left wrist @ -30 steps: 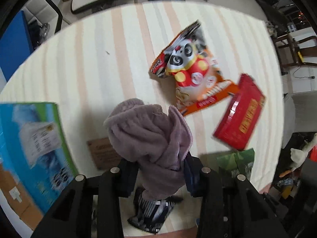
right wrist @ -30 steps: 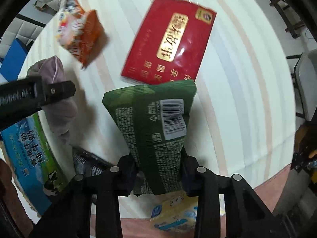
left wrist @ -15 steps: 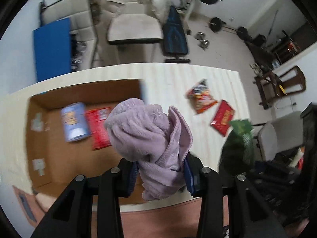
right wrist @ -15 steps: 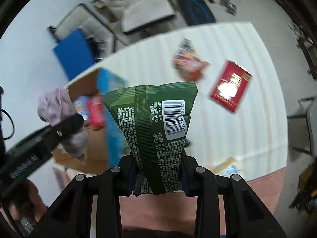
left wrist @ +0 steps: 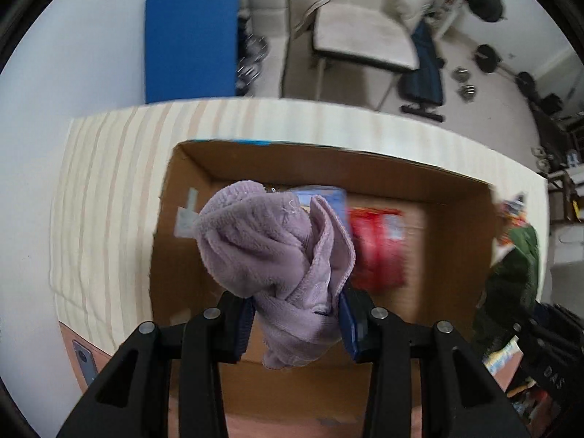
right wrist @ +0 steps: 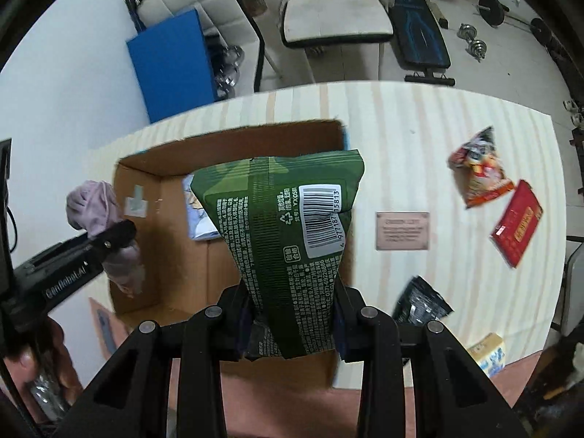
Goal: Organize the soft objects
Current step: 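Carry cloth and green bag into the box and release both beside the packs, then grasp the black pouch with left tool while right grasps the milk carton, then carry pouch and carton into the box and release both, then grasp the panda snack bag with left tool while right grasps red packet, then carry panda bag and red packet into the box and release both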
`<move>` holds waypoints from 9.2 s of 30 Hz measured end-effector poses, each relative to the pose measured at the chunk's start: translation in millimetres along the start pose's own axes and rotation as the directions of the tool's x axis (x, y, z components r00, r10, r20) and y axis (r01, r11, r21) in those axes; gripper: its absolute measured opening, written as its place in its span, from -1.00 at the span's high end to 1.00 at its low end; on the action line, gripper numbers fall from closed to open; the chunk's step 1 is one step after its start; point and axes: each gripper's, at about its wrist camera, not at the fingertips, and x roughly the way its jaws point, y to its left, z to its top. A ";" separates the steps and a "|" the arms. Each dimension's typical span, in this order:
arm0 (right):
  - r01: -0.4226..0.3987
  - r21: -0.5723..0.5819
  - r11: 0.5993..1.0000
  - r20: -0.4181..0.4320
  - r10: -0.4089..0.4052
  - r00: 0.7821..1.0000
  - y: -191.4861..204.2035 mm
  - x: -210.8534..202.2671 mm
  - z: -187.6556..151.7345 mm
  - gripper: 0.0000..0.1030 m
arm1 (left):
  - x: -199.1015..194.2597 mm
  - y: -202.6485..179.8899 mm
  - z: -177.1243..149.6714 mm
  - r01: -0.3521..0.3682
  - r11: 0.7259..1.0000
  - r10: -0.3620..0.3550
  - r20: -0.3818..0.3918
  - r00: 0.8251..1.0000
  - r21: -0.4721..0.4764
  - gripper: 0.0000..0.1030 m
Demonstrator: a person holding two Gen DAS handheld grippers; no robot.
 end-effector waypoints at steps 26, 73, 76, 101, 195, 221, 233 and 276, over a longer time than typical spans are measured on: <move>0.229 -0.008 0.973 -0.091 -0.229 0.969 37.2 108.9 45.4 -0.80 | 50.2 20.5 33.4 0.011 1.000 -0.010 -0.126 0.992 0.010 -0.78; -0.011 0.541 0.841 0.053 -0.021 0.998 -249.6 -19.1 -178.1 -1.00 | 2.6 -306.5 -126.7 -0.015 0.761 0.043 -0.026 0.999 0.648 -0.80; -0.010 0.600 0.800 0.025 -0.006 1.000 -282.3 5.9 -194.1 -1.00 | 60.6 -346.1 -138.8 -0.013 0.714 0.139 -0.124 0.982 0.700 -0.80; 0.009 0.685 0.728 -0.115 0.096 0.989 -313.3 116.8 -200.4 -0.39 | 187.1 -369.2 -184.5 0.005 0.751 0.267 -0.311 0.912 0.660 0.14; 0.053 -0.141 0.989 0.157 -0.030 0.987 52.3 -47.0 -140.2 -1.00 | -109.7 0.2 -169.9 -0.055 0.998 0.057 0.217 0.974 -0.018 -0.85; -0.008 0.429 0.903 0.209 -0.090 0.974 -294.0 -57.2 -33.7 -1.00 | 23.7 -330.5 36.8 0.123 0.954 -0.113 -0.053 0.992 0.275 -0.85; 0.024 0.581 0.814 -0.011 -0.022 1.000 -395.0 62.6 19.6 -0.91 | 191.0 -396.9 71.7 0.218 0.967 -0.153 -0.382 0.911 0.133 -0.72; -0.092 0.054 0.994 0.128 0.085 0.988 -122.2 -53.8 -64.5 0.25 | -43.1 -150.5 -51.9 0.141 0.973 -0.139 -0.026 0.990 0.182 0.01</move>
